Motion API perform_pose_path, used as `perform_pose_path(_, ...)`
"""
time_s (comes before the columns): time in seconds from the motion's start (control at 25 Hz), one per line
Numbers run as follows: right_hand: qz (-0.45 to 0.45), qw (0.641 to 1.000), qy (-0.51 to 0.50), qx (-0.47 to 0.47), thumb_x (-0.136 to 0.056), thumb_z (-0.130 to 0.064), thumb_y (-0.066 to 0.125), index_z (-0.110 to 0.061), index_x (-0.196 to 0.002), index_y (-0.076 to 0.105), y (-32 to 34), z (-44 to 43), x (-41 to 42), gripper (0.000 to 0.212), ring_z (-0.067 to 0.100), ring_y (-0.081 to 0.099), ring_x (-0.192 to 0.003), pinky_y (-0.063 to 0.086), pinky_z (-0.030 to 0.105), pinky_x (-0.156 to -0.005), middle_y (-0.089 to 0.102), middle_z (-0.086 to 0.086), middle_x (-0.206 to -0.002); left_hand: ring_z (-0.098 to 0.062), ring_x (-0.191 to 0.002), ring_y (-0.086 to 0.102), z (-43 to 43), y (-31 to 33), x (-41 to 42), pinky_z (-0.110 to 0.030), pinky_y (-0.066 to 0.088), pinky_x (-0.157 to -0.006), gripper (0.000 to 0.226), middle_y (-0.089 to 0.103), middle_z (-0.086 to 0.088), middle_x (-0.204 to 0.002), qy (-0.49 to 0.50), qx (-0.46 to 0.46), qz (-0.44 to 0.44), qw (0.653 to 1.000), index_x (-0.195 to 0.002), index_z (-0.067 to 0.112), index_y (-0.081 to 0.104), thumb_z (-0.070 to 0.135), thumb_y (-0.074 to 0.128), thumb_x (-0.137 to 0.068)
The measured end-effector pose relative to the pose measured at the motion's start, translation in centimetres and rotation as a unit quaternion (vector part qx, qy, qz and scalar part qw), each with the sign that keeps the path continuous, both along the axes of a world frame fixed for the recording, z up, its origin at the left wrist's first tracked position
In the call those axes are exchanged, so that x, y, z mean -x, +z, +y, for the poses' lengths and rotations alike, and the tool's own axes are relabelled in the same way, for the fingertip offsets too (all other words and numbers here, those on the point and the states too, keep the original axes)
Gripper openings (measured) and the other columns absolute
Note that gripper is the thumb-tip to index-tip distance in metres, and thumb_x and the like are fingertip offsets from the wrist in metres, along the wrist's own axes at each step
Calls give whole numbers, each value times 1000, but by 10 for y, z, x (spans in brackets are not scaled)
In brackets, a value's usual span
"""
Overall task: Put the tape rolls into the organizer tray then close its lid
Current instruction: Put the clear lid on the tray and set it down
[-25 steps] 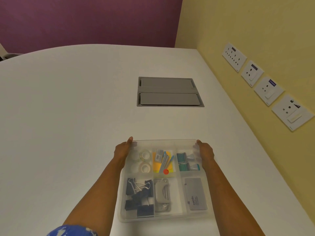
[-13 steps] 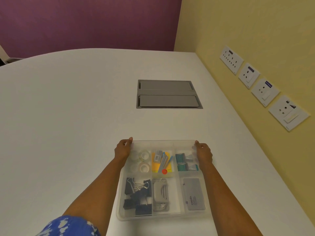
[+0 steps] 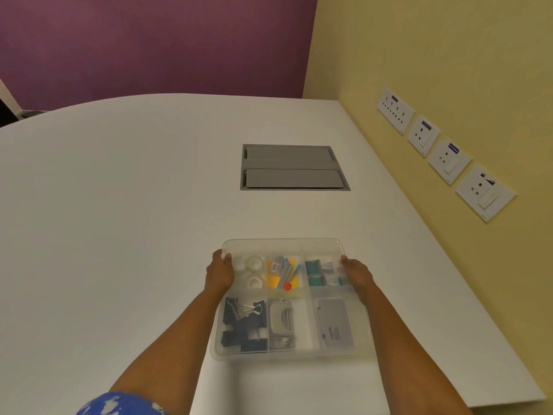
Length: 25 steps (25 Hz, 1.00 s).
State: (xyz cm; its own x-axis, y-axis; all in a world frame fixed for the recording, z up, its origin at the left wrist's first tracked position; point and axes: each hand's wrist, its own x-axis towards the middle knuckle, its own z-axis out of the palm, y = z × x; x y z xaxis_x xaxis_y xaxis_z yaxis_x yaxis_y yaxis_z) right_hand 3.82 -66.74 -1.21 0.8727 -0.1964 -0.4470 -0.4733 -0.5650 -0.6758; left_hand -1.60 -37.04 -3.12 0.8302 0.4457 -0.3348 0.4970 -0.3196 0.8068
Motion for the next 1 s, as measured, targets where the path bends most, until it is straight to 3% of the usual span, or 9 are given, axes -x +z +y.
perform_pose_path(0.2,-15,1000,0,4,-103,-41,31,-4,-137,46,-2,-8,36,53,35,47,-129,37,41,-109,50,17,-142,-39,-120,54,-10,-3,39,-52,46,-101,43,52,-18,-137,-3,-20,-4,1000,-142,13,31,33,31,-104)
perform_pose_path(0.52,-56,998,-15,-18,-102,-40,34,-3,-124,55,-6,-17,88,48,38,58,-113,49,50,-99,61,21,-124,-38,-116,57,-33,1,98,-48,45,-99,41,57,-17,-131,28,-64,-2,998,-142,14,32,30,30,-104)
perform_pose_path(0.8,-68,997,19,-16,-104,-35,31,-3,-127,51,-8,-21,115,44,36,59,-110,40,28,-78,62,21,-122,-36,-128,49,-49,11,130,-51,44,-104,52,43,-14,-145,8,-103,-9,995,-149,15,22,34,35,-102)
perform_pose_path(1.0,-100,994,-2,-47,-104,-35,29,-4,-123,51,-14,-15,123,42,23,55,-90,41,27,-72,63,20,-117,-35,-128,50,-50,11,133,-50,45,-101,54,43,-13,-145,-5,-141,-1,990,-150,19,17,39,33,-102)
